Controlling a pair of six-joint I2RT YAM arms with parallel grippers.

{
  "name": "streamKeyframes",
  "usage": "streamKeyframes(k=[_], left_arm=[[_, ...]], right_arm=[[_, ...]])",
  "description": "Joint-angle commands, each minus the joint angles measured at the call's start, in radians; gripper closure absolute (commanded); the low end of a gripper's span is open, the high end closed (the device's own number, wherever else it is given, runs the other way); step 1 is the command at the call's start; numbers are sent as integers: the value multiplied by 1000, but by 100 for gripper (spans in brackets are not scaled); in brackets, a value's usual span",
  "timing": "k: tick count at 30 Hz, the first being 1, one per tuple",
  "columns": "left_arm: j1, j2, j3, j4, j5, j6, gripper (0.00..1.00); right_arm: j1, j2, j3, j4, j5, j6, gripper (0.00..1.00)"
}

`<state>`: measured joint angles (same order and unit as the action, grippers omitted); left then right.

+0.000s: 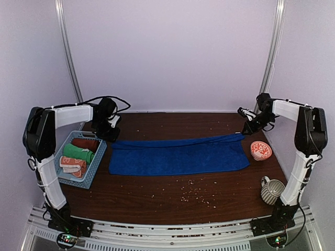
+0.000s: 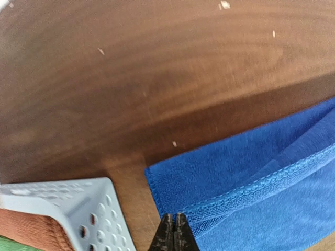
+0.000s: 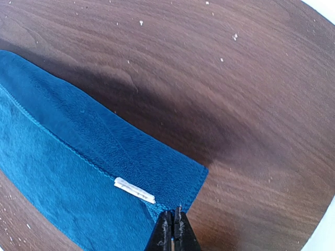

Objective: Roll the towels
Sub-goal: Fold the towel at the center of the board.

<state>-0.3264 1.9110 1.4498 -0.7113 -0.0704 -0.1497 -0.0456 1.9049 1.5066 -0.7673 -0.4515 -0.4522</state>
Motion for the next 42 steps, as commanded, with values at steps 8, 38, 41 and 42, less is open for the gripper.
streamKeyframes(k=[8,38,41,42], left_arm=[[7,-110,-121,20,71,20,100],[7,-214,-258,7,127,47,100],[7,-227,-272,7,134,44,100],[7,-232,-277,7,137,45,100]], right_arm=[[-25,-135,-160,5,-60,-91,100],[-36,-208,-328,-85,-21,-287,100],[-36,-212,-333,-106,-14,-322,100],[-36,-213,-335,-113,-12,-339,100]])
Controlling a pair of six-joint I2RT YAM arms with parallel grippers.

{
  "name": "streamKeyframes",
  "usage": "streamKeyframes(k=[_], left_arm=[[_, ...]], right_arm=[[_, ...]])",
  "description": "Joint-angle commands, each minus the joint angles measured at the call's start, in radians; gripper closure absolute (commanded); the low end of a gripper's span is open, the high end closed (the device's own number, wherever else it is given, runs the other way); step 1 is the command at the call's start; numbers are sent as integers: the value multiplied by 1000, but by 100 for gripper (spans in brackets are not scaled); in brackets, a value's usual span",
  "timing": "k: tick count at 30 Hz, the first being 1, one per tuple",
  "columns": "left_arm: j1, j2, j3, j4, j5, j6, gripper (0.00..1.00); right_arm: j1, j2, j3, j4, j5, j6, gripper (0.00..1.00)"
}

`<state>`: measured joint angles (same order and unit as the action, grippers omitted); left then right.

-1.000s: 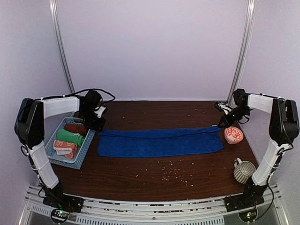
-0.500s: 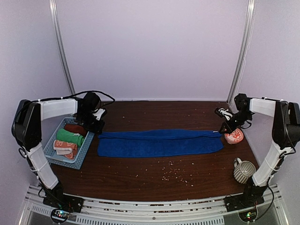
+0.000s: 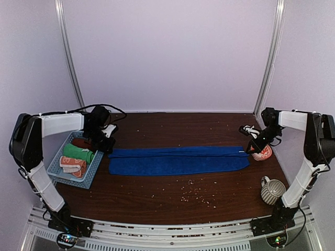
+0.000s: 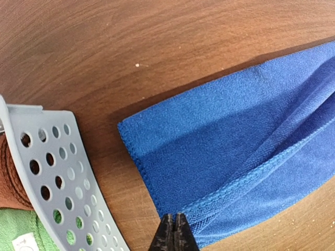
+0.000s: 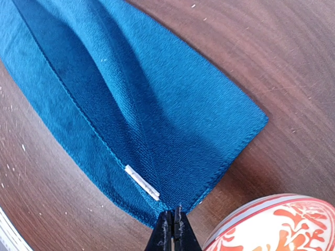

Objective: Roll the towels
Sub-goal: Fold the towel at the center of the board.

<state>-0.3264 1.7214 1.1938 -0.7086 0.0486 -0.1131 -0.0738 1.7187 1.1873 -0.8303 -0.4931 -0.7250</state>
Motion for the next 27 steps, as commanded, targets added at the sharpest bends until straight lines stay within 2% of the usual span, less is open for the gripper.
streamKeyframes(k=[1,6,27], left_arm=[[7,-44,-26,4,25,9,100],[6,-35,-49,-6,95,10,100],[0,-76,-78,-57,88,-14,100]], right_arm=[[-7,-27,-18,-57,32,-76,100],[-7,-14,-25,-79,56,-113,100],[-7,-3,-32,-162,81,-228,100]])
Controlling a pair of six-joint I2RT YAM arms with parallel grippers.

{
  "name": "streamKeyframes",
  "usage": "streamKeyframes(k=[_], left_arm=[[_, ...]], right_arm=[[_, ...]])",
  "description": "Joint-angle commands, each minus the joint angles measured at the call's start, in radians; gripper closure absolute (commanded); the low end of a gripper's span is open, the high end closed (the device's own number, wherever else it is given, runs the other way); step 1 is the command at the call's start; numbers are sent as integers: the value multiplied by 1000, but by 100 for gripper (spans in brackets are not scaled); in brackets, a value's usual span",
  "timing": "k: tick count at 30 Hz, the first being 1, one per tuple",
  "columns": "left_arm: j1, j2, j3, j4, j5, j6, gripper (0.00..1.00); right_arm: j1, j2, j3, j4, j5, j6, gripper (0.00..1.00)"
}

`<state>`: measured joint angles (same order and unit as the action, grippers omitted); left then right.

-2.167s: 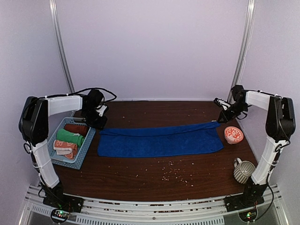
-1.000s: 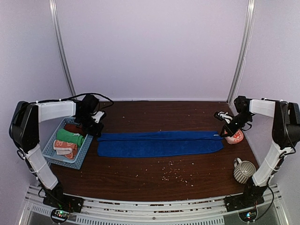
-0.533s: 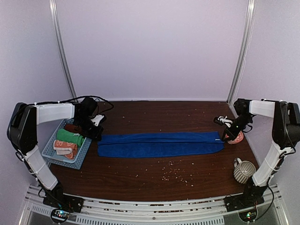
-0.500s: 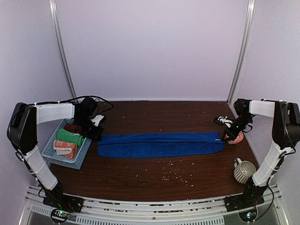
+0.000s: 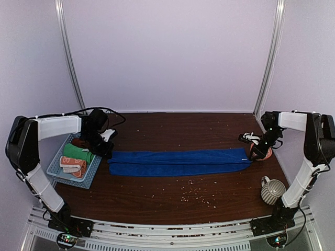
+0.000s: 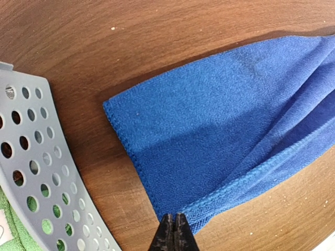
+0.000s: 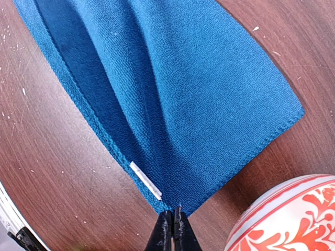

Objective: Roll the towels
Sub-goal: Fold the towel at the center of the board.

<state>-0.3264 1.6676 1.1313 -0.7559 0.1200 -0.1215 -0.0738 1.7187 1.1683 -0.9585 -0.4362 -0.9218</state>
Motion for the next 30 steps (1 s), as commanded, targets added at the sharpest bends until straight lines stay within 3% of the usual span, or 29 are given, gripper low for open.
streamKeyframes(k=[1,14,20,23,26,30], left_arm=[[0,-24,-17,-10,16,-6,100],[-2,30,-1,-11,-63,-8,100],[-3,-33,-49,-13,-30,-19,100],[-3,-91,-75,-11,-34,-22,90],[-3,-157,-96,-12,-32,-27,76],[-3,-204,-82,-20,-84,-27,67]], right_arm=[[-7,-3,-13,-35,26,-35,100],[-7,18,-29,-42,27,-68,100],[-7,-29,-79,-65,21,-126,100],[-7,-89,-104,-77,9,-146,92],[-7,-151,-132,-58,37,-146,78],[-7,-162,-64,-82,24,-136,76]])
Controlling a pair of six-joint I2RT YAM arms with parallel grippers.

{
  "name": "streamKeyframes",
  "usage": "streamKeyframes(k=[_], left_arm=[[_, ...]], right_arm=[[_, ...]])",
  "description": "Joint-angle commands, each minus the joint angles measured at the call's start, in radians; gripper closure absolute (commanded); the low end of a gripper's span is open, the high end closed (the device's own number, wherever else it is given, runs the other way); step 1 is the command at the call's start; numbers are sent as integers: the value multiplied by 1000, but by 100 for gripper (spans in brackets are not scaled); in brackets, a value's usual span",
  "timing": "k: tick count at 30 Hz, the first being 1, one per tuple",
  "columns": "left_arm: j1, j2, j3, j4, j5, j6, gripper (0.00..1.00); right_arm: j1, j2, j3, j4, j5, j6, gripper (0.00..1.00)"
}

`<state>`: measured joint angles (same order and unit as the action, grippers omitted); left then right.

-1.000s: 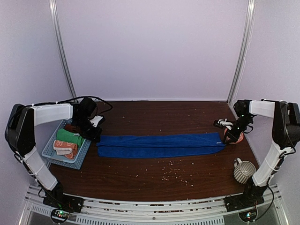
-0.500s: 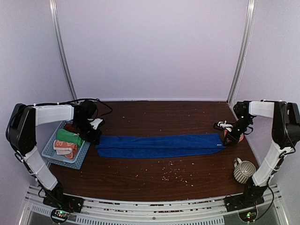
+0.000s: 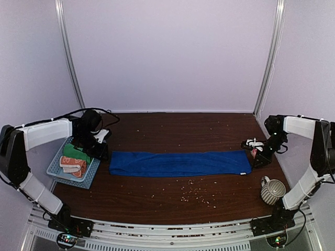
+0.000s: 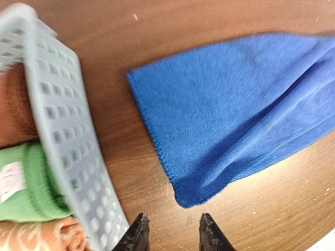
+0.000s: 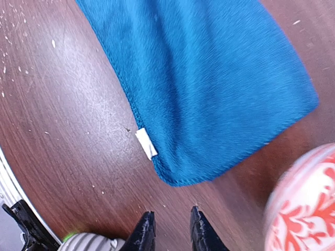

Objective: Roll the towels
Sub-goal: Fold the towel at the center of the board, then smooth out the towel at the center of the board.

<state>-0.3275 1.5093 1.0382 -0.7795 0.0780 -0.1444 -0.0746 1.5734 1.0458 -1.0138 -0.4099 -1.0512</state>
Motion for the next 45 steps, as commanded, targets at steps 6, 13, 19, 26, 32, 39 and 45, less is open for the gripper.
streamKeyframes(k=[6,13,19,26,32,39,45], left_arm=[[-22,103,147,5,49,8,76],[-54,162,151,-58,-1,-230,72],[-59,-4,7,50,-60,-430,57],[-115,22,-26,130,-51,-323,61],[-264,86,22,193,-70,-104,66],[-347,136,72,132,-159,30,69],[-387,142,106,25,-361,183,64]], right_arm=[[101,57,159,13,-69,103,77],[291,75,90,134,52,230,78],[292,21,0,171,137,221,64],[292,46,-26,173,168,211,63],[277,38,-47,168,197,198,63],[270,-32,-75,119,208,128,58],[269,-1,-79,123,253,118,58]])
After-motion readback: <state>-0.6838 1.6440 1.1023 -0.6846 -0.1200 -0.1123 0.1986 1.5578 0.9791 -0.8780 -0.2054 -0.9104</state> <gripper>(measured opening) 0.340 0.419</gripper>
